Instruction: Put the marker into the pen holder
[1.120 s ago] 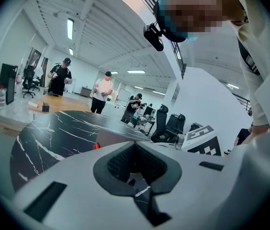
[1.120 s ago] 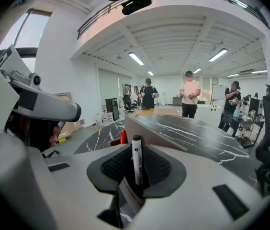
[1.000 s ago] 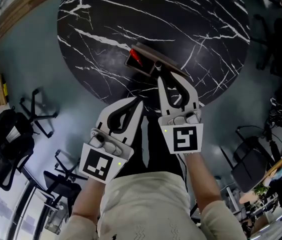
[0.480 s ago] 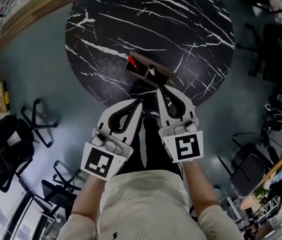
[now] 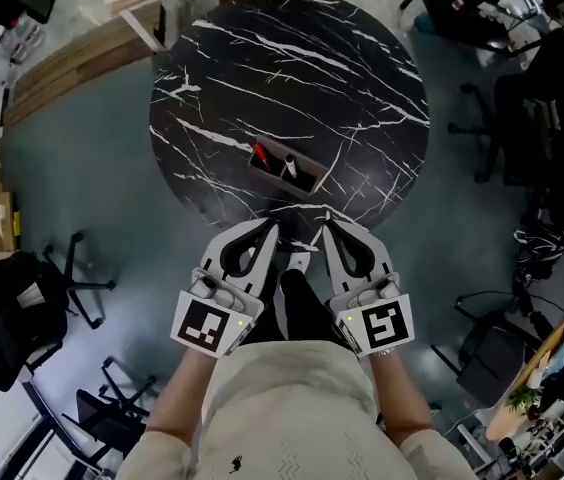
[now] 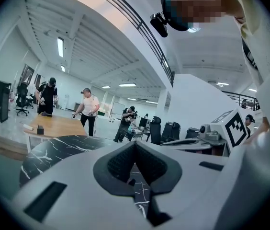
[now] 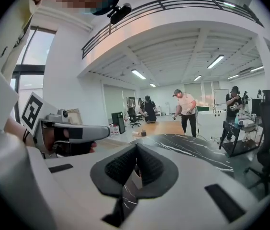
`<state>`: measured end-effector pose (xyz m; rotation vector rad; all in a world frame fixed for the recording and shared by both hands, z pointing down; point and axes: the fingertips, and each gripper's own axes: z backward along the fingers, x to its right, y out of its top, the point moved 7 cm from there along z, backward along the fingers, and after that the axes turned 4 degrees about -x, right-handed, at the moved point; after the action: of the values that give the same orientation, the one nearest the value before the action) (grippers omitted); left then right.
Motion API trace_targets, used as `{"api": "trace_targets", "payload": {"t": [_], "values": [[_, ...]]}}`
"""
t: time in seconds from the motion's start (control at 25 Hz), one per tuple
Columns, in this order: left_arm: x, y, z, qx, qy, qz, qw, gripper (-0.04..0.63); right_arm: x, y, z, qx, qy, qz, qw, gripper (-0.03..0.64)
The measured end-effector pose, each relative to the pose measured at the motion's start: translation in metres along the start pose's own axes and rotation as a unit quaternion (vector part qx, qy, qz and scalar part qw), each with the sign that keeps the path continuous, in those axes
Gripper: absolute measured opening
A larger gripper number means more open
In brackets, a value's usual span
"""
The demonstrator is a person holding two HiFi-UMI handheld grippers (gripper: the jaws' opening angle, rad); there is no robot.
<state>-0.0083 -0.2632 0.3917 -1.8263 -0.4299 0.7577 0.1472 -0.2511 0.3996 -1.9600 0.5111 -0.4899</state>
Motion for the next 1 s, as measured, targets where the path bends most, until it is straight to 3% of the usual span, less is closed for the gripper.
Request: {"api": "trace_targets", "payload": {"t": [0.12, 0.68, 1.0], "values": [[0.016, 0.007, 0.009, -0.002, -0.013, -0.017, 0.9998, 0.008, -0.005, 0.013, 0.018, 0.013, -0.005, 0.004, 1.0, 0.017], [0.05, 0.032, 0.041, 0.025, -0.038, -0.029, 0.9985, 0.008, -0.041, 0.045, 0.066, 0.058, 0.001, 0.012, 0.998, 0.017], [0.052, 0.036, 0.053, 0.03, -0.029, -0.034, 0.9985, 0.008, -0.056, 0.054, 0.063, 0.063, 0.019, 0.026, 0.998, 0.017]]}}
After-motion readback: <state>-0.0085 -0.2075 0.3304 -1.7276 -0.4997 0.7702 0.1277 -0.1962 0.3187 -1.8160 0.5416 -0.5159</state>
